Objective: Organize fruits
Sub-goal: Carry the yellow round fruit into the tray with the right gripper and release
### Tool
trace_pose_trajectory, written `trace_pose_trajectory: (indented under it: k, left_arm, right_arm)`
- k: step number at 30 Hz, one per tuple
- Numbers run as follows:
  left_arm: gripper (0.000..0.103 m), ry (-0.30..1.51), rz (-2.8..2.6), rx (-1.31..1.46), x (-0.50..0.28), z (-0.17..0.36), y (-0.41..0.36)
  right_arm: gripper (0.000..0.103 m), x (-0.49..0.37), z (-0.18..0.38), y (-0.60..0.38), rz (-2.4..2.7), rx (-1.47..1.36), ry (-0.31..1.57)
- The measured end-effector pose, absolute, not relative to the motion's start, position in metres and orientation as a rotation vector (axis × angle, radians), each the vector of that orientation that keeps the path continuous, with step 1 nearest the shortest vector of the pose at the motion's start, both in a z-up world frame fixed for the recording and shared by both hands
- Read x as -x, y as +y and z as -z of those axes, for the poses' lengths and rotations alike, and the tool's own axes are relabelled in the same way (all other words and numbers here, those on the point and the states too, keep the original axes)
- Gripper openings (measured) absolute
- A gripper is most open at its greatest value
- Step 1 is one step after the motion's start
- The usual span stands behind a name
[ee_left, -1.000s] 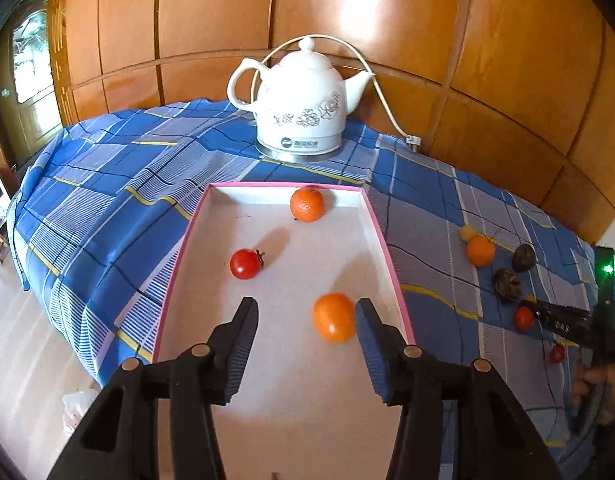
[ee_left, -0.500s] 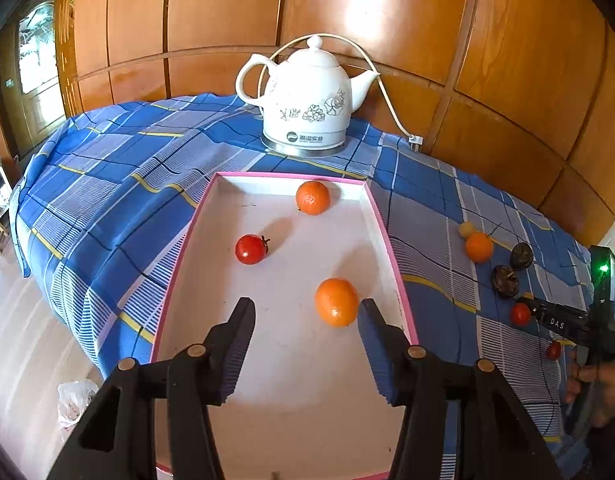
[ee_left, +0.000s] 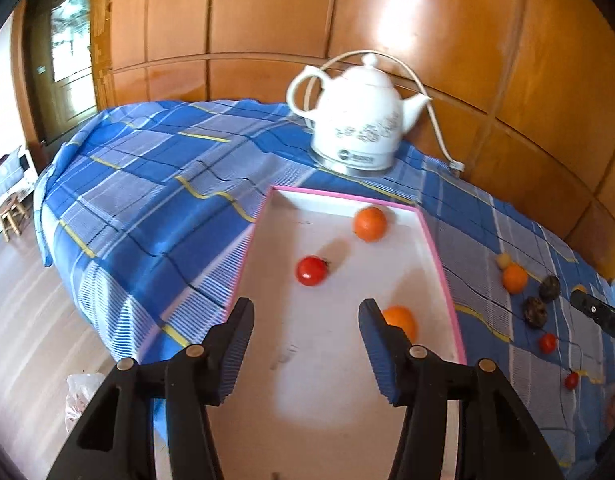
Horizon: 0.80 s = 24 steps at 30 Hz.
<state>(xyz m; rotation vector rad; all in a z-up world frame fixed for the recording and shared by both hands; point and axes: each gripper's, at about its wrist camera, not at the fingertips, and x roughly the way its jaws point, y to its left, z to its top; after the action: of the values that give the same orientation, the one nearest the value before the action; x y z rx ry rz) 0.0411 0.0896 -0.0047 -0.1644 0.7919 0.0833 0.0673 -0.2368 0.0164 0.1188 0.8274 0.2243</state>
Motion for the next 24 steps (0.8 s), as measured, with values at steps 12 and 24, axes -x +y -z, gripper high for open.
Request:
trace_pose_trajectory:
  k: [12, 24]
  left_arm:
    - [0.055, 0.790, -0.101, 0.185, -0.043, 0.007, 0.099]
    - [0.055, 0.803, -0.087, 0.168, -0.044, 0.012, 0.091]
  right_arm:
    - [0.024, -0.106, 0.002, -0.086, -0.534, -0.061, 0.925]
    - [0.026, -0.126, 0.028, -0.050, -0.532, 0.002, 0.989]
